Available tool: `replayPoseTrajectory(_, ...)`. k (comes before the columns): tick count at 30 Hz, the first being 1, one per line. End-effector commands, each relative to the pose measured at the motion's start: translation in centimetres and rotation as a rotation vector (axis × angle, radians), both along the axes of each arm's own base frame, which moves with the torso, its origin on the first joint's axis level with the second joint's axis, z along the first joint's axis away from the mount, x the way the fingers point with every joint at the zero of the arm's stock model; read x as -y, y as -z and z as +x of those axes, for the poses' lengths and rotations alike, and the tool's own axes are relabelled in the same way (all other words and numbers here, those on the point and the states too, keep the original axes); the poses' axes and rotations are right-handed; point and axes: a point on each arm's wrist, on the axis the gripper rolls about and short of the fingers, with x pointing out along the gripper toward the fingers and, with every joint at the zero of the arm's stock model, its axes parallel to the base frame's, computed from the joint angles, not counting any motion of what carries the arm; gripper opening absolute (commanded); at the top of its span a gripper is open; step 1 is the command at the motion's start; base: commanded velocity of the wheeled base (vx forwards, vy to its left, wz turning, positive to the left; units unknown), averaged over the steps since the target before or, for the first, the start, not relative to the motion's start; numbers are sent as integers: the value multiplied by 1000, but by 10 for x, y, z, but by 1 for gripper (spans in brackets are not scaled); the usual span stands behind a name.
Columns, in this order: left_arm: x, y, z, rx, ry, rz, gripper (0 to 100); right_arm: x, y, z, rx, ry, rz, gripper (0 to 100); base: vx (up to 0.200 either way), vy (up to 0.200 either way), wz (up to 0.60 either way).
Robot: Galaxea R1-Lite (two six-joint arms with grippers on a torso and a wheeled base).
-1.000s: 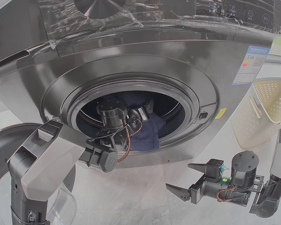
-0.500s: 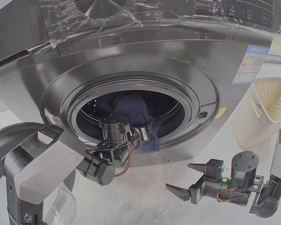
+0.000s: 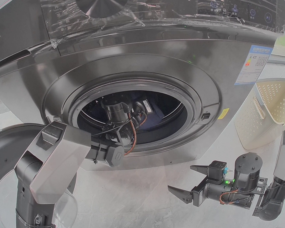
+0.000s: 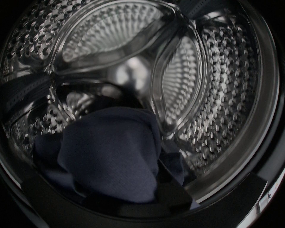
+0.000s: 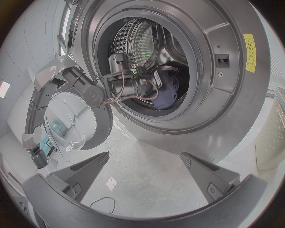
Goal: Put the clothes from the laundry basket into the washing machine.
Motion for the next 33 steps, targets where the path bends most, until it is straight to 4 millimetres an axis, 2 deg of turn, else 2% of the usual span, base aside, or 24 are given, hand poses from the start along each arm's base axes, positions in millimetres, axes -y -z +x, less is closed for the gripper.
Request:
replayPoseTrajectory(1, -8, -6, 35, 123, -81, -88, 0, 0, 0, 0, 0, 1, 1, 100, 0, 0, 0)
replayPoseTrajectory(6, -14, -14, 51, 185, -127, -126, 0, 0, 0, 0, 0, 1, 1, 100, 0, 0, 0)
replayPoseTrajectory(13, -13, -7, 51, 155, -127, -108, 0, 0, 0, 0, -1, 1, 0, 100, 0, 0, 0)
replayPoseTrajectory(14, -14, -6, 51, 150, -127, -105, 100, 0, 1, 0, -2, 1, -1, 100, 0, 0, 0)
replayPoseTrajectory(21, -9, -9, 42, 129, -112, -96, 100, 1, 1, 0, -5, 1, 0, 100, 0, 0, 0)
replayPoseTrajectory(27, -6, -7, 8, 33, -51, -25, 100, 1, 2, -1, -8, 1, -6, 100, 0, 0, 0)
replayPoseTrajectory(28, -6, -7, 8, 33, -51, -25, 100, 1, 2, -1, -8, 1, -6, 100, 0, 0, 0)
replayPoseTrajectory(29, -7, -8, -6, 5, -3, 12, 100, 1, 1, -1, -7, 1, -5, 100, 0, 0, 0)
replayPoseTrajectory(30, -7, -8, -6, 5, -3, 12, 100, 1, 1, -1, -7, 1, -5, 100, 0, 0, 0)
replayPoseTrajectory(33, -11, 2, -30, -46, 33, 94, 100, 2, 2, -1, -8, 1, -6, 100, 0, 0, 0)
